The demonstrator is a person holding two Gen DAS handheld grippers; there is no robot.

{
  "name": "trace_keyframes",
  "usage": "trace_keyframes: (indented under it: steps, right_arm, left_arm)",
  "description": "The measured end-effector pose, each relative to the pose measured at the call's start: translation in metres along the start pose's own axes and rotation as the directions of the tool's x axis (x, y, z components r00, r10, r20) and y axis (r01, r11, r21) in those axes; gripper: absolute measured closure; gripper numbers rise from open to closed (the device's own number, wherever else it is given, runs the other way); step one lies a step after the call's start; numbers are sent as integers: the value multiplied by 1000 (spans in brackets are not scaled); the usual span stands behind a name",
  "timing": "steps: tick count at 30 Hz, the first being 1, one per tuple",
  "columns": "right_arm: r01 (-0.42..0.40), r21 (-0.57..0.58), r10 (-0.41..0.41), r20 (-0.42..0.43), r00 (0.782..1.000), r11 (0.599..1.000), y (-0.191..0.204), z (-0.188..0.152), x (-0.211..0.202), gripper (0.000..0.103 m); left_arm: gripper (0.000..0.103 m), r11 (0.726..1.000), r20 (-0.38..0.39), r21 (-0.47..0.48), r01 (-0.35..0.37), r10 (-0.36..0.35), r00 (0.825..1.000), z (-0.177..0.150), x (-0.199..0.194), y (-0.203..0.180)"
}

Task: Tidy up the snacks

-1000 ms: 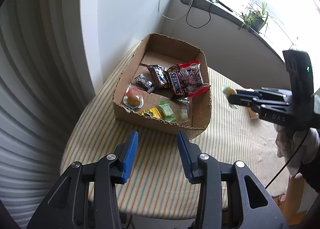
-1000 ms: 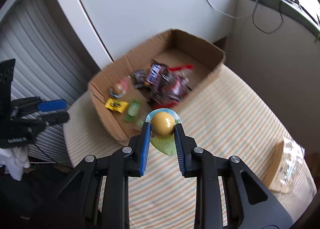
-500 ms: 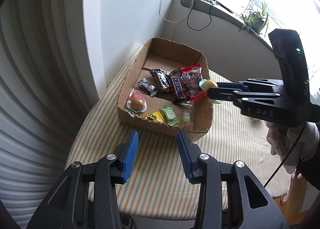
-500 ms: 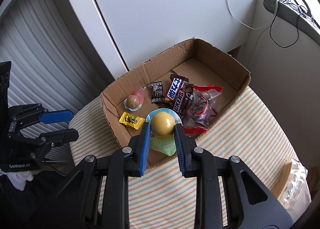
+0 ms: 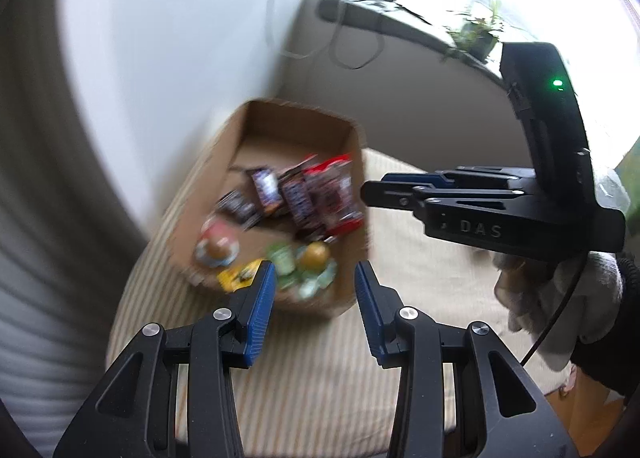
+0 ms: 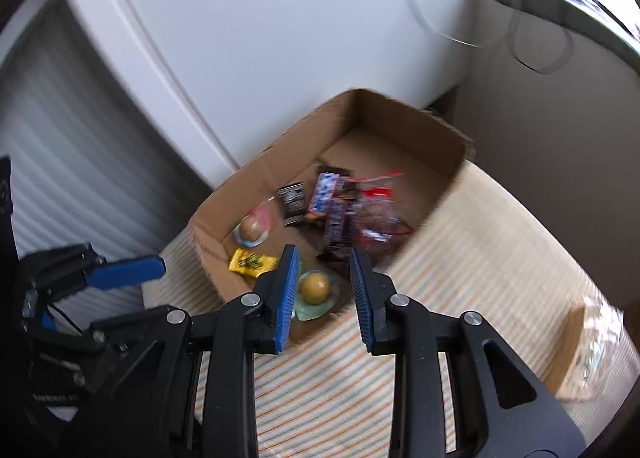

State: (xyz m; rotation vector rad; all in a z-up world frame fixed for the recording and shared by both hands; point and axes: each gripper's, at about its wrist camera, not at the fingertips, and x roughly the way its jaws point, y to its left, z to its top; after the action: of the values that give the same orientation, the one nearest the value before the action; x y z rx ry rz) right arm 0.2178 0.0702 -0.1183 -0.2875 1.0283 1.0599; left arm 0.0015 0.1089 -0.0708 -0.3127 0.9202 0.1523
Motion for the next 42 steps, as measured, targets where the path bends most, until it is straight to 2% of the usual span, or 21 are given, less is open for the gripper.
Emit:
trace_keyframes:
  steps: [8,10,12,15,18,22,23,25,29,31,35,38,42]
  right_arm:
    - [45,183,-52,30,998,982,-82,-27,-43,74]
    - [64,224,-73,30,997,972,-103,-40,-54,66]
    - [76,270,-90,41,995,960,-124,-53,-64,37]
    - [110,337,-136,54,989,935,-157,-74,-81,34]
    - [167,397,-195,32,980,902,-193,-96,-91,30]
    - [203,439,-217,-19,976,875,-233,-117,-90,30]
    - [202,447,-211,-30,977,871,-242,-121,-88,30]
    - [178,468,-182,-37,983,865,-257,-126,-83,30]
    - [106,509,-107,-28,994,854,-282,-134,-74,30]
    - [92,523,-94,-24,995,847,-291,-135,-68,30]
    - [17,566,-15,-8,1000,824,-308,-142,-54,30]
    - [2,570,2,-6,1000,822,-305,-141,-45,38]
    - [-30,583,18,27,999,812,-309,-144,-48,45]
  left_arm:
    - [64,988,-24,46,145,-144,989,21,37,-58]
    - [64,981,-42,50,187,-185,982,22,49,-73]
    - [64,972,-60,44,230,-227,972,26,64,-87]
    - [63,956,-94,17,293,-290,952,30,87,-106]
    - [63,937,-123,-19,348,-347,930,33,114,-128]
    - [63,909,-170,-44,414,-415,894,36,152,-161]
    - [63,907,-179,-46,418,-419,890,36,159,-167]
    - [63,896,-206,-71,439,-444,872,36,180,-178]
    - [62,899,-234,-115,423,-439,868,35,207,-189]
    - [62,899,-245,-137,417,-438,865,34,218,-190]
    - [62,897,-266,-144,417,-441,857,30,234,-195]
    - [62,883,-253,-154,443,-468,847,29,241,-198]
    - [62,879,-236,-115,463,-477,846,31,241,-206]
